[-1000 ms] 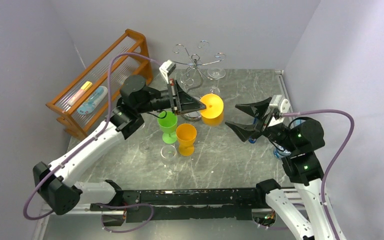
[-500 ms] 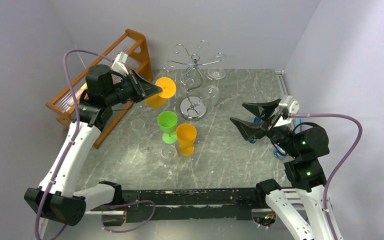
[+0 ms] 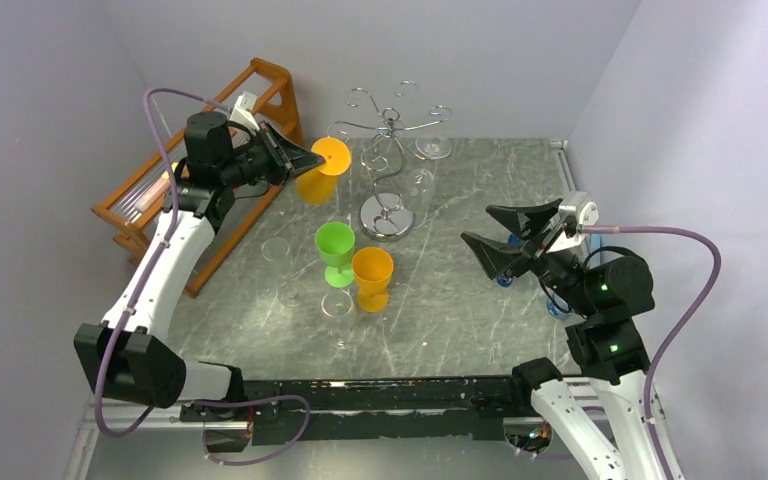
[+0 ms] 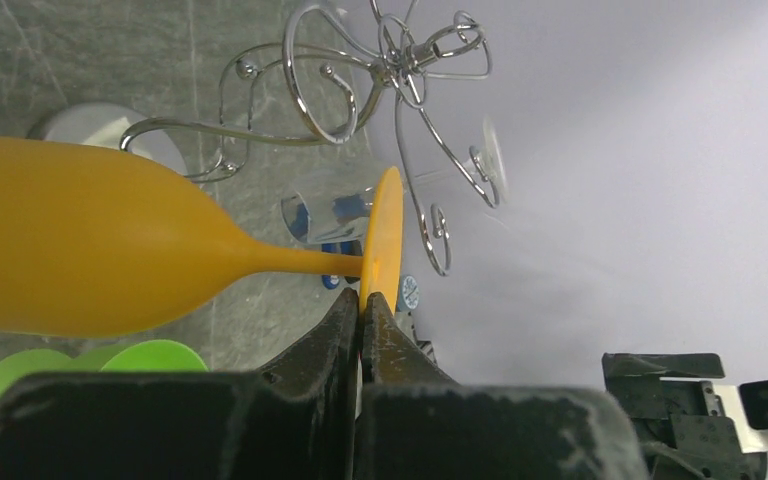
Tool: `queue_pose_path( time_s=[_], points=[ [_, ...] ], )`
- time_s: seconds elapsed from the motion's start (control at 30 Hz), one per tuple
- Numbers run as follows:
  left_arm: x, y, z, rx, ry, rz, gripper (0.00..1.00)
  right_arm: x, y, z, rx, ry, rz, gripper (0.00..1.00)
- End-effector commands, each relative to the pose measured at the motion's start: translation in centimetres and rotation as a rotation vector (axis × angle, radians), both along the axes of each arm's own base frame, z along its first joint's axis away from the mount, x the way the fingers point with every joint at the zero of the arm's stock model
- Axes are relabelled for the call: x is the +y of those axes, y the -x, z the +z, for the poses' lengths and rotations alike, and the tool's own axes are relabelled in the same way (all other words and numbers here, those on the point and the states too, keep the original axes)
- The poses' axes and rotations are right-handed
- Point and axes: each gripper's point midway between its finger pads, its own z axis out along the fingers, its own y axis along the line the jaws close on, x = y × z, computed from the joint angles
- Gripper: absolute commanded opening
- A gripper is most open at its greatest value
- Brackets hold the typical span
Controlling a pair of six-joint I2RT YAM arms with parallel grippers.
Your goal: Place the wine glass upside down on the wine glass rack
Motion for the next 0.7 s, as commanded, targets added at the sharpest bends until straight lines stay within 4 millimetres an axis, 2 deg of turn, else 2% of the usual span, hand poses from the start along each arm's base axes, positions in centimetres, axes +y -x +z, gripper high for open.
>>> queue_pose_path(
  time_s=[0.0, 0.23, 0.47, 0.67],
  points=[
    [-1.7, 0.0, 4.3, -0.104, 0.069, -0.059, 0.05, 0.0, -0.5, -0.4, 0.012, -0.015, -0.010, 0.69],
    [-4.1, -0.6, 5.1, -0.048, 0.215, -0.122, 0.05, -0.3, -0.9, -0.5, 0.019, -0.026, -0.039, 0.69],
    [-4.2, -2.6, 5.4, -0.029, 0.265, -0.063, 0.05, -0.9, -0.4, -0.3, 0.012, -0.054, -0.063, 0.69],
    [-5.2, -3.5, 5.2, 0.025, 0.346, -0.097, 0.05, -1.3, -0.2, 0.0, 0.006, -0.067, -0.081, 0.69]
  ],
)
